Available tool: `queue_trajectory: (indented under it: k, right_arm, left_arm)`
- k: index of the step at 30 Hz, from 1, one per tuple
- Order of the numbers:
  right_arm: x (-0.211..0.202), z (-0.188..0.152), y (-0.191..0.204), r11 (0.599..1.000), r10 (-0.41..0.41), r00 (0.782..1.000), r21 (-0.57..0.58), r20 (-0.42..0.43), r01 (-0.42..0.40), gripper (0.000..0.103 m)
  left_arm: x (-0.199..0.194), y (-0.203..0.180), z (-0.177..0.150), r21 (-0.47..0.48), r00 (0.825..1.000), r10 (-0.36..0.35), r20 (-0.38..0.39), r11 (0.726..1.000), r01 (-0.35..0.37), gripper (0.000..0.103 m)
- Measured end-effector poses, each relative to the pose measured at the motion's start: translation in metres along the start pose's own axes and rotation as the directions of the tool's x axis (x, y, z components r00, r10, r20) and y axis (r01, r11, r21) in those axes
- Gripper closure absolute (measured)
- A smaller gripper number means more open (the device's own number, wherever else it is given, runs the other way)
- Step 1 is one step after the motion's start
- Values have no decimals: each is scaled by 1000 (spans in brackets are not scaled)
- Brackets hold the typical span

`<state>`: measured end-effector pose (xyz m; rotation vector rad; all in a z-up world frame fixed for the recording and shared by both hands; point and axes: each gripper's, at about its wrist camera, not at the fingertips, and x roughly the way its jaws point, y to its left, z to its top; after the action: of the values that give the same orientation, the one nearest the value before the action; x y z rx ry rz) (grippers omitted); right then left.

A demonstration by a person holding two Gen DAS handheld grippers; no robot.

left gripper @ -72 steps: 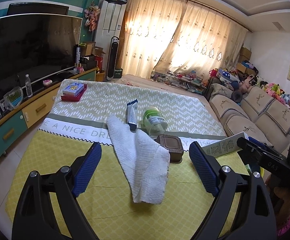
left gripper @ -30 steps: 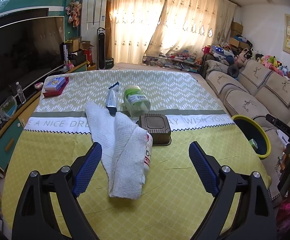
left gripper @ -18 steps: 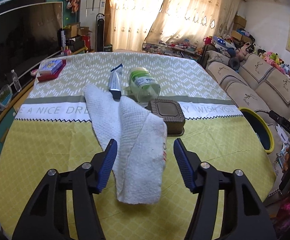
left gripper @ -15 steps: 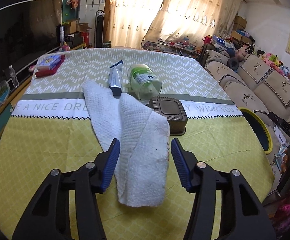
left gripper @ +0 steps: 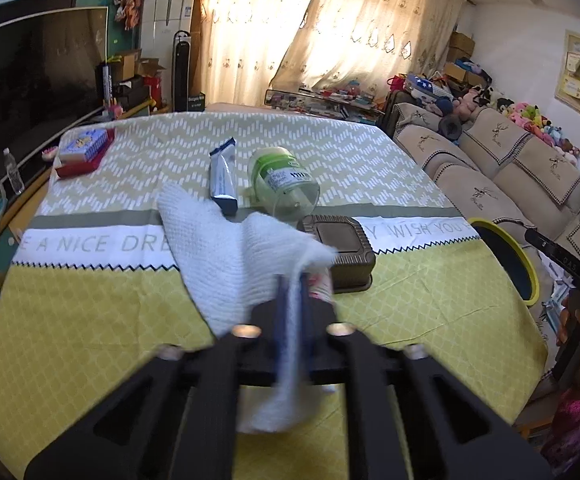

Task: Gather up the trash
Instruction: 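Grasp the white towel with the left gripper, then carry the white towel over the yellow bin and open the left gripper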

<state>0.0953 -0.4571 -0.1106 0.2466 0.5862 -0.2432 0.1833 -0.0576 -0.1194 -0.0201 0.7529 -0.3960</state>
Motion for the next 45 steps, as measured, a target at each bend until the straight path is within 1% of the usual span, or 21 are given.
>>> queue_trajectory:
  k: [2,6,10,14,20,28,34,39,42,45]
  right_arm:
    - [0,0,1,1000,2,1000,-1,0,-2,28]
    - [-1,0,0,1000,3,1000,-1,2,-3,28]
    - [-4,2,1,1000,2,1000,4,12,-2,28]
    - [-9,4,-3,1000,-3,1000,11,25,3,28]
    - [-13,7,-9,1000,-14,999,25,36,13,28]
    - [-21,7,-27,998,-31,998,55,52,28,28]
    - [-23,6,-45,996,-46,997,84,59,41,27]
    - [-29,5,-65,992,-76,995,106,68,69,27]
    - [-37,5,-80,988,-116,990,115,82,106,27]
    - [-49,6,-98,981,-158,982,133,104,143,27]
  left_arm:
    - [-2,1,1,0,1000,3,1,1000,-3,100]
    - [-11,3,7,13,998,51,38,999,-51,100]
    - [-26,3,20,44,991,102,87,993,-106,100]
    - [-45,-1,39,76,984,115,137,989,-127,100]
    - [-73,-22,66,121,973,93,212,985,-120,100]
    - [-103,-67,95,184,961,10,278,981,-64,100]
    - [-115,-117,121,257,951,-74,301,967,-6,100]
    - [-108,-172,141,336,946,-175,273,939,77,100]
    - [-96,-208,151,385,942,-236,239,913,131,100]
    - [-75,-248,160,425,937,-299,181,883,200,100]
